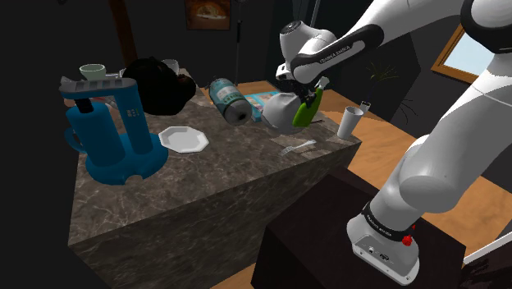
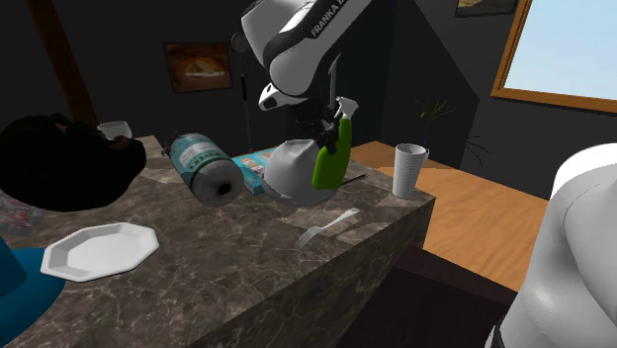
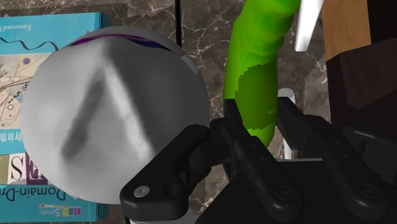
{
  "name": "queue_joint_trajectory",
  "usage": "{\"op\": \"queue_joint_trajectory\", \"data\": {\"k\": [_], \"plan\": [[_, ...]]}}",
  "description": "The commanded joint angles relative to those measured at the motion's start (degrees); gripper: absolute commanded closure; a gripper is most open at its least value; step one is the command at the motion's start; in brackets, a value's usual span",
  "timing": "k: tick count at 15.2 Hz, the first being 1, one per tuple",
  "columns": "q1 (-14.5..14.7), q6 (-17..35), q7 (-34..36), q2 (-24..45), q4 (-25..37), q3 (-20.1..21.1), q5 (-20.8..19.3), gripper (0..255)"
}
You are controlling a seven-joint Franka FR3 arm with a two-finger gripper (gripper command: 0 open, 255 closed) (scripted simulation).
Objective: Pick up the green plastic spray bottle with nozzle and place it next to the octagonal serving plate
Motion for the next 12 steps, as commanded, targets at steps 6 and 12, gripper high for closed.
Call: {"op": "queue_joint_trajectory", "data": {"k": [6,12], "plan": [[0.4,-4.9,-2.3,-2.6,2.6,0.4,1.0,255],[0.6,-8.9,-4.3,-4.4,5.3,0.8,1.7,255]]}}
